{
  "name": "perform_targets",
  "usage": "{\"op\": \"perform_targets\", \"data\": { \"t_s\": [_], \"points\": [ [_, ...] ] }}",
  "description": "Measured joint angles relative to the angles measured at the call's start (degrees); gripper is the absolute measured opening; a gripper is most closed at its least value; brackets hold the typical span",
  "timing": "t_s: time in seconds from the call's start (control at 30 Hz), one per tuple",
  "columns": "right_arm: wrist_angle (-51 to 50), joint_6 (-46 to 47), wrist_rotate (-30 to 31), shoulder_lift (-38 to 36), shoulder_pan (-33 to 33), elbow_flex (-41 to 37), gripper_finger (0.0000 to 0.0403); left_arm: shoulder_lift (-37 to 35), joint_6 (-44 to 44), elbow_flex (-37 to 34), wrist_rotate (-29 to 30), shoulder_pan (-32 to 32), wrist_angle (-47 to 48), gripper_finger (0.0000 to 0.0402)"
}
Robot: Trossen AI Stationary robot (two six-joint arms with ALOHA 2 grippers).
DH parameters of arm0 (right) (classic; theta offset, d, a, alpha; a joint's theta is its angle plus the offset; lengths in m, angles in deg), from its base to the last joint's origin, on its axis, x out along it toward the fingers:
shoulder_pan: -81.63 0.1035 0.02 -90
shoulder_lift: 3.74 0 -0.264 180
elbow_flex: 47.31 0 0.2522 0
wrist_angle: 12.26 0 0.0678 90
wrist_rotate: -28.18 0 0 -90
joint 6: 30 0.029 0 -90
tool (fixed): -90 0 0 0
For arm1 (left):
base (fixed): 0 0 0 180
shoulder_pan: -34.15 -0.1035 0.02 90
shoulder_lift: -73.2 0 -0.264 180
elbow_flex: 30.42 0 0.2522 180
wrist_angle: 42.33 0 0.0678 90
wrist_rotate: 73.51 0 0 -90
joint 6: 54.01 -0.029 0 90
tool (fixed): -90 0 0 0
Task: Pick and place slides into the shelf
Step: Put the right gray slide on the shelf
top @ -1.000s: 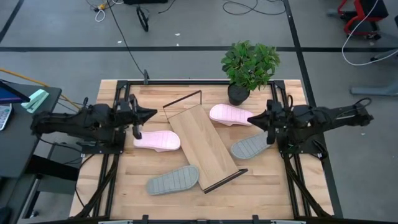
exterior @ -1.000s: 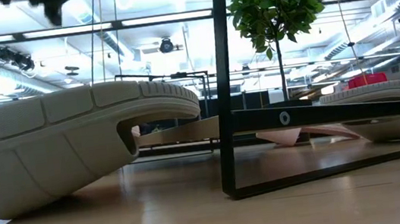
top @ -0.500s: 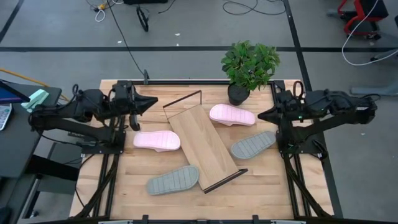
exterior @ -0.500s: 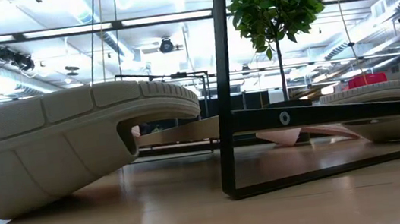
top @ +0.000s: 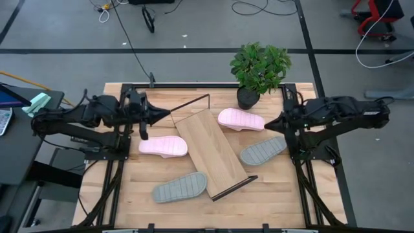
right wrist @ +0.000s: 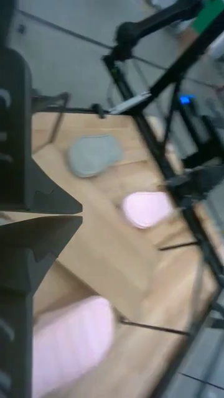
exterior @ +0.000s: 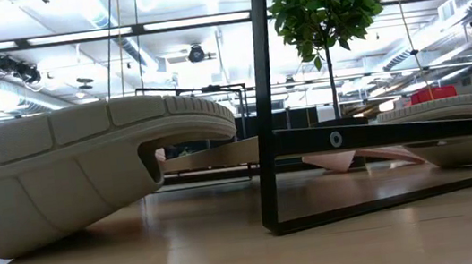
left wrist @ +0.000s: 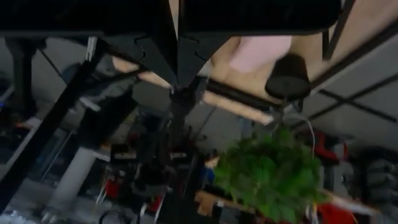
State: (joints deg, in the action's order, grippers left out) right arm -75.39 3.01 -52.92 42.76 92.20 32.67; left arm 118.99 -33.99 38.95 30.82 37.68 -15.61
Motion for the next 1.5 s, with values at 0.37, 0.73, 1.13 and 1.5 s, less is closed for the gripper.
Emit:
{"op": "perform_targets", "data": {
  "t_s": [0.37,0.73,1.13,1.5],
  "points": [
    [-18.37,-1.97,-11.50,6.17,3.64,-0.02,0.0034,0.36,-0.28,0.00,-0.12,-0.11,4.42,0.0041],
    [-25.97,-7.40,-14.07,10.18,8.59,-0.02,0.0114,0.34,-6.01,0.00,-0.03,-0.11,5.05,0.0038],
    [-25.82,-12.28,-9.45,14.58,8.61,-0.04,0.0269,0.34,-9.34,0.00,-0.03,-1.09,5.00,0.0037],
    [-25.82,-13.55,-7.41,20.85,9.64,-0.04,0.0305,0.34,-9.33,0.00,-0.01,-3.18,5.26,0.0043]
  ]
}}
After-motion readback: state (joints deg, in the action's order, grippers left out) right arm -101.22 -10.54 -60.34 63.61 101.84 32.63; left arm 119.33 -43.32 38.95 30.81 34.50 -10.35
